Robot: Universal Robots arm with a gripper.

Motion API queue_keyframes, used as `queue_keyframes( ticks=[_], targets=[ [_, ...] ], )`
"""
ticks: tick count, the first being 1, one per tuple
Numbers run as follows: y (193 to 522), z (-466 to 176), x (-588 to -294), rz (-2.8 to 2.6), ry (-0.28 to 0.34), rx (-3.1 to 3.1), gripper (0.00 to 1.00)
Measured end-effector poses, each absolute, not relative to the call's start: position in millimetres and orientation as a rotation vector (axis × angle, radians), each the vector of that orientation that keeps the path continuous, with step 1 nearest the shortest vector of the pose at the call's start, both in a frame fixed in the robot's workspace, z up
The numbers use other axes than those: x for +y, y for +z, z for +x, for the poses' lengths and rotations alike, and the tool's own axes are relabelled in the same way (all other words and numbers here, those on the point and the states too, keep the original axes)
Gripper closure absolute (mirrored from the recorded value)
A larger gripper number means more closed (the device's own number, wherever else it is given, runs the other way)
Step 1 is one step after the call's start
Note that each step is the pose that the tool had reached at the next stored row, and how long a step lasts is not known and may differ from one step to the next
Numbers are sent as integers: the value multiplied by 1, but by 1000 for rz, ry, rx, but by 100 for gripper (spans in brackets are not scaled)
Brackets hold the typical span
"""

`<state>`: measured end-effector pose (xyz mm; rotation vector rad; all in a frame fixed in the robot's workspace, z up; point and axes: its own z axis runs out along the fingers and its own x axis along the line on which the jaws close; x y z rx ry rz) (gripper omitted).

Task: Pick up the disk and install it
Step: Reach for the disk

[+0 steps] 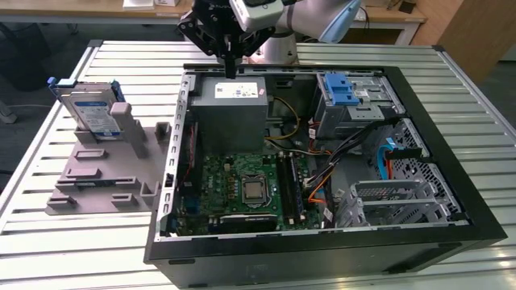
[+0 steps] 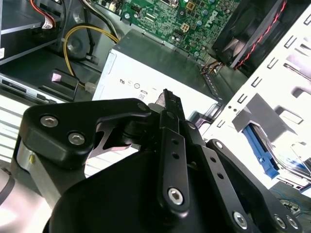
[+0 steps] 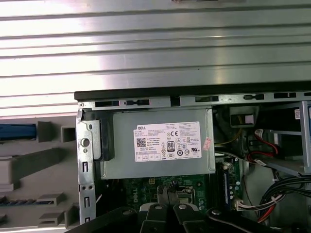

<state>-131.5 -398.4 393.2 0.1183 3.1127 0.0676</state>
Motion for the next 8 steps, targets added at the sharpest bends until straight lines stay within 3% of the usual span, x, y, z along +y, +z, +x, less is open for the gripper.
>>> queue_keyframes(
  ticks=[8],
  targets=[
    [393,-133,-398,118,68,3113,89]
  ],
)
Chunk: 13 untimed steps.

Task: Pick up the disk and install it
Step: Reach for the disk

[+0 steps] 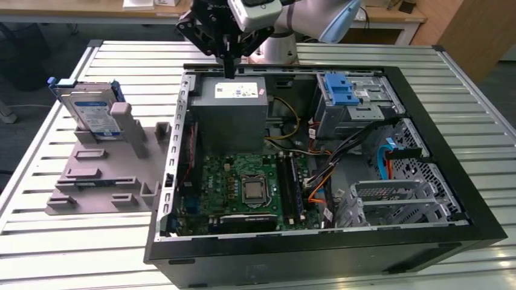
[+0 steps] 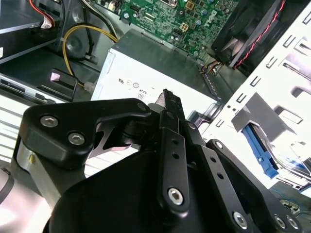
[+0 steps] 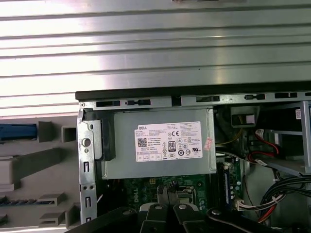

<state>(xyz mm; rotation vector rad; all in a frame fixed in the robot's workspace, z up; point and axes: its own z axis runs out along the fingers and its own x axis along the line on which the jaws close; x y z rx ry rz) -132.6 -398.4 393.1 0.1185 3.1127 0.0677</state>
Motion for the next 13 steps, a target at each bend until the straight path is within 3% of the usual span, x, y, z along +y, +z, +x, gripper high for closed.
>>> queue_keyframes(
  ticks=[13],
  targets=[
    [393,-135,-398,118,68,3113,89]
  ],
)
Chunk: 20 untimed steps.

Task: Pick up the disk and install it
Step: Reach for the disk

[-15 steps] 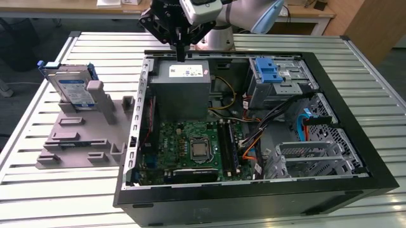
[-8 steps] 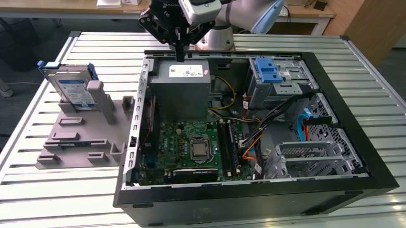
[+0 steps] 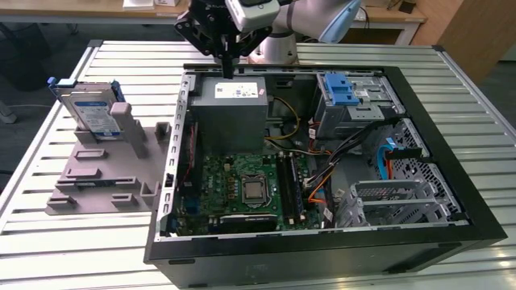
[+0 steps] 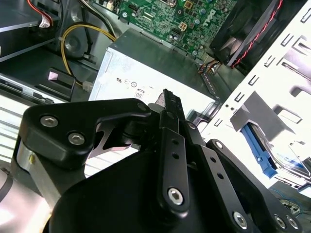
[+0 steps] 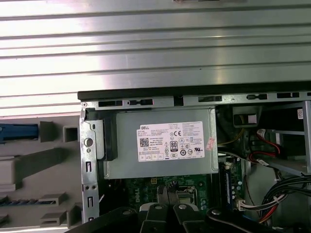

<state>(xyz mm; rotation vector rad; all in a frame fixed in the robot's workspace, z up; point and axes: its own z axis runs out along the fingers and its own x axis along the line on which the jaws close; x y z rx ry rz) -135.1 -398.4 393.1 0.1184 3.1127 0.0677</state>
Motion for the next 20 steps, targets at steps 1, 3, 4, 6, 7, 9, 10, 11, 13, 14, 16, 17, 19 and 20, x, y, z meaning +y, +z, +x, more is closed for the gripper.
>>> queue_keyframes(
  ticks=[1,3,4,6,7,9,10,11,13,14,16,17,19,20],
  targets=[
    [393,-135,-398,118,68,3113,89],
    [393,-136,-398,118,68,3113,89],
    [393,-136,-398,118,68,3113,89],
    [393,-136,-398,118,68,3113,89],
    [393,-137,-398,118,68,3113,89],
    [393,-137,-398,118,68,3113,89],
    [393,-137,-398,118,68,3113,89],
    [393,-138,-398,118,68,3113,89],
    [393,-138,-398,118,68,3113,89],
    [393,-138,-398,118,68,3113,89],
    [393,-139,-398,118,68,3113,89],
    [393,-139,-398,118,68,3113,89],
    [393,-140,-398,118,68,3113,89],
    [393,-140,-398,118,68,3113,89]
  ],
)
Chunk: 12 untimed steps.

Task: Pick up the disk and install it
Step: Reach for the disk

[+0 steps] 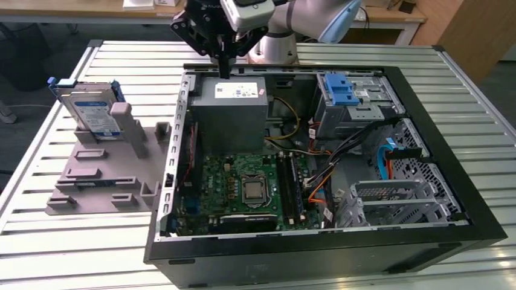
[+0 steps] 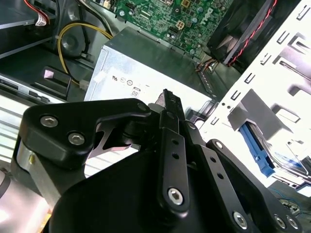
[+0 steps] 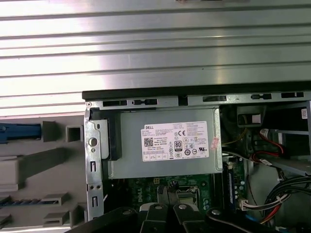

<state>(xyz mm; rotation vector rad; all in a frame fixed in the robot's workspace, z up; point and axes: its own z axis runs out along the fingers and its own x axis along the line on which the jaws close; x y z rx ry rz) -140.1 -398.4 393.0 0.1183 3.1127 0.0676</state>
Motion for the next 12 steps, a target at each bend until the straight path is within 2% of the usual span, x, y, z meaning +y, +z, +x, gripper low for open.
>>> queue_keyframes(
  ticks=[12],
  targets=[
    [393,-143,-398,118,68,3113,89]
  ],
)
